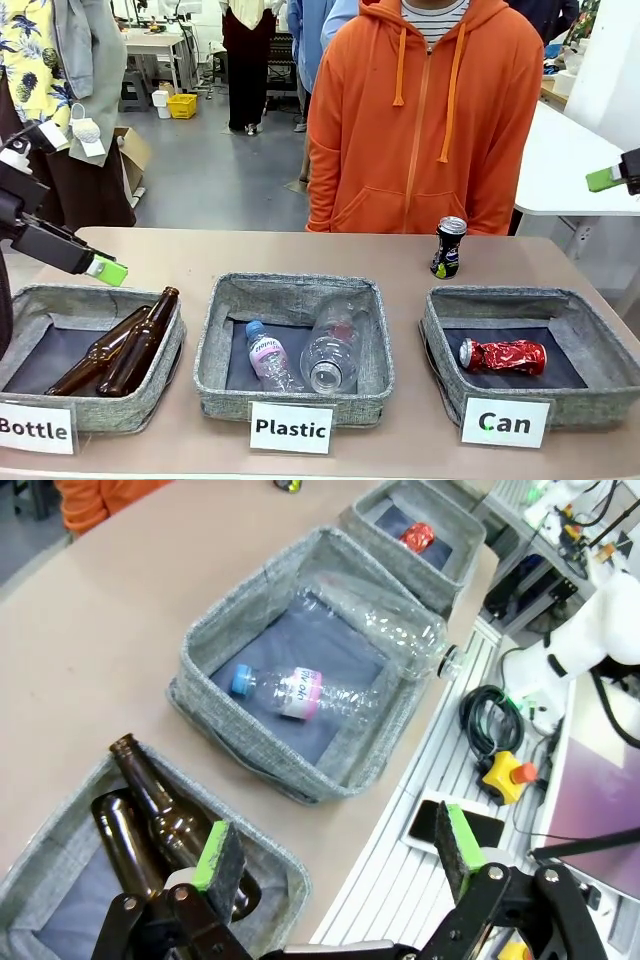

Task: Sort the can waste into the basket.
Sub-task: Pick up the can waste from the table and place it in the right Fabric basket.

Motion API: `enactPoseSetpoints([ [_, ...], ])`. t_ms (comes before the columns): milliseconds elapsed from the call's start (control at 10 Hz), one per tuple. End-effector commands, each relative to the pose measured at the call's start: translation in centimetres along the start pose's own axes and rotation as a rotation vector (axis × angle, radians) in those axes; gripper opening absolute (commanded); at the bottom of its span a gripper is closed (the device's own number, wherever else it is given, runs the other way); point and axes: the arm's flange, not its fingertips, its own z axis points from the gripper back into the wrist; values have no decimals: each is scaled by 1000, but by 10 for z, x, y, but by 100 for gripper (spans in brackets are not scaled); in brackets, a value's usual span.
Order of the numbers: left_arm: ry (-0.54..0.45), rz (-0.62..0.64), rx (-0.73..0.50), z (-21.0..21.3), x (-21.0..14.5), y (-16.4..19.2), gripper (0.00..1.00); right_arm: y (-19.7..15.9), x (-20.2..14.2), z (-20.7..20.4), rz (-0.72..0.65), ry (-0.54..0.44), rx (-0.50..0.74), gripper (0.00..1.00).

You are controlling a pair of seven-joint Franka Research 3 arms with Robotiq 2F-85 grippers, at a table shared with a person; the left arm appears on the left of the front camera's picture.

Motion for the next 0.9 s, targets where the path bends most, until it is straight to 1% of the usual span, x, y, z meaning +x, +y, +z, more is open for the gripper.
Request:
enactPoseSetpoints([
  [0, -19, -16, -7, -2, -3, 2, 100, -66, 44, -63, 116, 59, 85, 100],
  [100, -19, -16, -7, -2, -3, 2, 100, -87, 46, -91, 187, 88, 183, 100],
  [200, -19, -16, -7, -2, -3, 2, 100, -108, 43, -117, 229, 95, 245, 100],
  [300, -19, -16, -7, -2, -3, 2, 100, -124, 39, -140, 336, 47, 377, 100],
  [400, -19, -16, -7, -2, -3, 2, 100, -143, 31, -165, 439, 21, 453, 100],
  [500, -19, -16, -7, -2, -3, 2, 100, -160, 26, -188, 436, 1, 510, 100],
  [600, -19, -16, -7, -2, -3, 2, 100, -176, 23, -205, 361, -55, 498, 100],
  [700, -19, -16, -7, -2, -3, 2, 100, -178, 27, -203, 201, -58, 502, 100],
  [800, -19, -16, -7, -2, -3, 2, 100, -142, 20, -180, 407, -34, 431, 100],
])
